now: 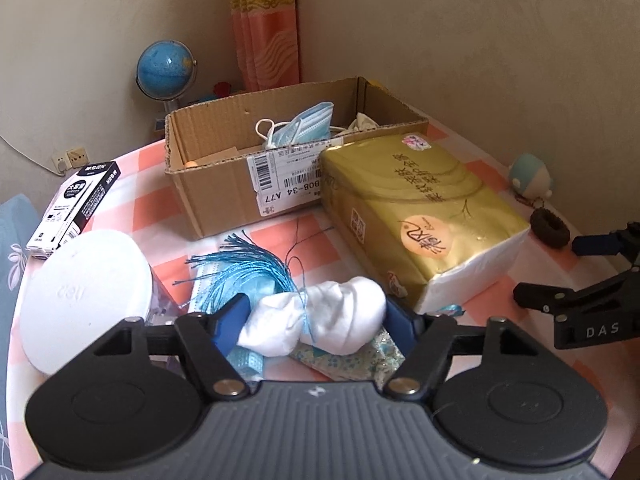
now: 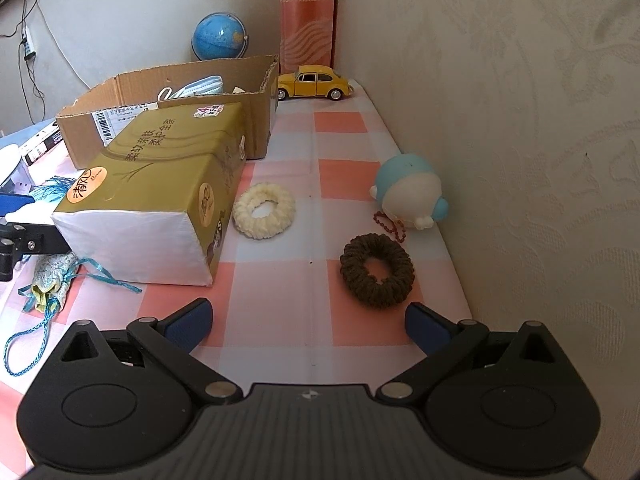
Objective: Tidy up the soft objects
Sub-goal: 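Close left gripper on white socks while right tool moves toward brown scrunchie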
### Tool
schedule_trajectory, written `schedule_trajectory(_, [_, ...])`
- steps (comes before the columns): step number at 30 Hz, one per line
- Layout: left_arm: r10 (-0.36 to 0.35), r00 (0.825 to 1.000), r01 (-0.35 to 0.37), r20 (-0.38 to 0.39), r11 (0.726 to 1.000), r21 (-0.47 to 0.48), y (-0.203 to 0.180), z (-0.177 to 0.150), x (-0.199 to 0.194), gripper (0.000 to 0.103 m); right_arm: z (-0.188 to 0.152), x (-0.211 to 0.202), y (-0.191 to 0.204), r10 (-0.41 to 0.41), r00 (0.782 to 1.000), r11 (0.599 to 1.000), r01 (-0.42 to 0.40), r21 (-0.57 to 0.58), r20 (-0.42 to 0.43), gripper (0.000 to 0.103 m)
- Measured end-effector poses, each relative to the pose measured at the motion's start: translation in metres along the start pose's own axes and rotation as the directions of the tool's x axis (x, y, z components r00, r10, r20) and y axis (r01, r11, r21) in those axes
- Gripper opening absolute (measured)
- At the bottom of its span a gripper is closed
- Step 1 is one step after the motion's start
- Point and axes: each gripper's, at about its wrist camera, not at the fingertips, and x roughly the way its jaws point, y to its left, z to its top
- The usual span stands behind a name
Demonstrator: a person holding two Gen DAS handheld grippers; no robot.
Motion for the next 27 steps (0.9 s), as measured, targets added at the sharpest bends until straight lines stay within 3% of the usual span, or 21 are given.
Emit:
schedule_trajectory(7, [-0.041, 0.999, 0.041, -0.001, 0.999, -0.004, 0.002, -0.002, -0.013, 0.053, 0.000, 0.000, 0.000, 0.000, 1.000, 1.000, 0.000, 0.000, 0.000, 0.103])
schedule_trajectory(15, [-0.111, 0.994, 0.111, -0.019, 0.994, 0.003, 0.004, -0.011, -0.036, 0.050, 0.000, -0.001, 0.002, 0.003, 1.000, 1.000, -0.003, -0.003, -0.005, 0.103])
schedule_trajectory(17, [-0.119, 0.993, 0.119, -0.022, 0.993, 0.017, 0.003, -0.014, -0.042, 0.060, -0.001, -0.002, 0.003, 0.004, 1.000, 1.000, -0.004, -0.005, -0.006, 0.103])
schedule_trajectory(18, [-0.108, 0.994, 0.109, -0.021, 0.994, 0.022, 0.002, -0.016, -0.044, 0.077, -0.001, -0.002, 0.003, 0.004, 1.000, 1.000, -0.004, -0.005, -0.006, 0.103])
schedule_trajectory(19, [-0.095, 0.995, 0.096, -0.013, 0.995, 0.027, 0.002, -0.018, -0.046, 0.086, -0.001, -0.003, 0.004, 0.004, 1.000, 1.000, -0.004, -0.004, -0.007, 0.103])
schedule_trajectory(27, [-0.088, 0.995, 0.089, -0.049, 0.996, 0.013, 0.003, -0.026, -0.035, 0.086, -0.003, -0.004, 0.007, 0.008, 1.000, 1.000, -0.008, -0.009, -0.011, 0.103])
